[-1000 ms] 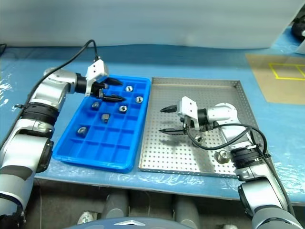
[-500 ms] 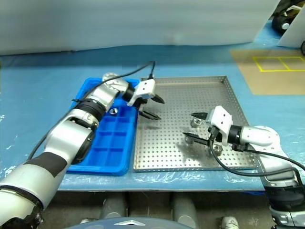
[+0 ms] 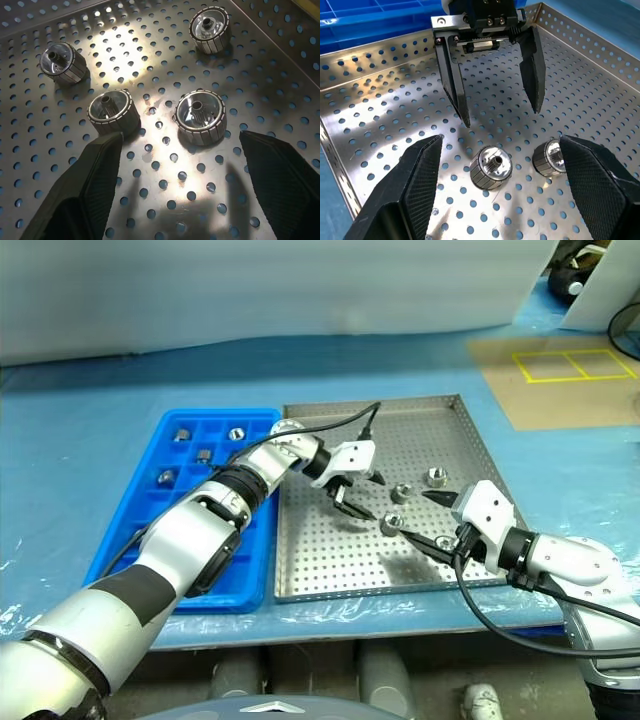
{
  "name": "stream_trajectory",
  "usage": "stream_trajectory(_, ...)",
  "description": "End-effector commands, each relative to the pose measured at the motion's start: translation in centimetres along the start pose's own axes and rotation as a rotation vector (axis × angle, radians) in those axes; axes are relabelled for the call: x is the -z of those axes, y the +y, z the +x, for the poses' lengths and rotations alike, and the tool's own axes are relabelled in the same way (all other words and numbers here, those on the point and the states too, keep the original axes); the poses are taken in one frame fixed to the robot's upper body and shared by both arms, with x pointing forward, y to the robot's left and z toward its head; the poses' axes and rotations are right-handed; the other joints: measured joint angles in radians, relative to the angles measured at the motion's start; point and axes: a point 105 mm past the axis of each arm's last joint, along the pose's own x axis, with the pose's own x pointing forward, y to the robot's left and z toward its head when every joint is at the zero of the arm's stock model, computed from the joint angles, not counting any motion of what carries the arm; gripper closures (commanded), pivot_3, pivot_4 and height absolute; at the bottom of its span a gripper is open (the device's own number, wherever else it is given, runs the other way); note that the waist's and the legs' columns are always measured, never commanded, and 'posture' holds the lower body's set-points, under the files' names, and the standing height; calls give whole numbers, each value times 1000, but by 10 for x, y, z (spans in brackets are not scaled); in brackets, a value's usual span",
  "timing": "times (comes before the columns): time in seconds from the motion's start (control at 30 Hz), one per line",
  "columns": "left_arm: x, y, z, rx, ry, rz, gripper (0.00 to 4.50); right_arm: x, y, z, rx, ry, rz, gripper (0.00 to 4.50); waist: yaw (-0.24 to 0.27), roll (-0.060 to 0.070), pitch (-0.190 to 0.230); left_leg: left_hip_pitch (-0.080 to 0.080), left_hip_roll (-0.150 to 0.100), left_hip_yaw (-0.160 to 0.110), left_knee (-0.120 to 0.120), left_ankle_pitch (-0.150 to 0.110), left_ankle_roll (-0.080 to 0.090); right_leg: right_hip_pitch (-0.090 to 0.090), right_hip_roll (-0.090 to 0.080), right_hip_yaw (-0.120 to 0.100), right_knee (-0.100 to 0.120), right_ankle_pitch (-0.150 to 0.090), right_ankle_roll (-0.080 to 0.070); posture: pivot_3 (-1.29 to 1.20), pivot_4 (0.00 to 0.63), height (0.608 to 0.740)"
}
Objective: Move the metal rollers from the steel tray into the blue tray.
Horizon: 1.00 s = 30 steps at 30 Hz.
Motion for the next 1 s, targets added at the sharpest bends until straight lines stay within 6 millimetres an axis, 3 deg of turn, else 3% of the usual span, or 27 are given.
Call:
stream_trajectory(0.03, -5, -5, 8, 40, -11, 33, 564, -12, -2, -9, 33, -16, -38, 645, -5, 0, 0, 0, -1, 0, 0, 0, 1, 0, -1, 0, -1, 0, 0, -603, 150, 740)
stream_trajectory(0.4, 0, -26, 27, 137, -11, 41, 564, -11, 2, -17, 45, 13, -26, 645, -12, 0, 0, 0, -3, 2, 0, -1, 3, 0, -2, -1, -2, 0, 1, -637, 150, 740)
stream_trajectory(0.7, 0, -15, 46, -18, 6, -5, 564, -11, 6, -18, 54, 18, -16, 645, -36, 1, -1, -2, -3, 2, 1, -3, 6, 0, -3, -2, -5, -1, 1, -655, 150, 740)
stream_trajectory(1.0, 9, -18, 50, -11, 57, -16, 564, -10, 9, -18, 64, 22, -10, 645, -60, 4, -3, -2, -4, 2, 1, -4, 8, 4, -3, -3, -12, 0, 3, -672, 150, 740)
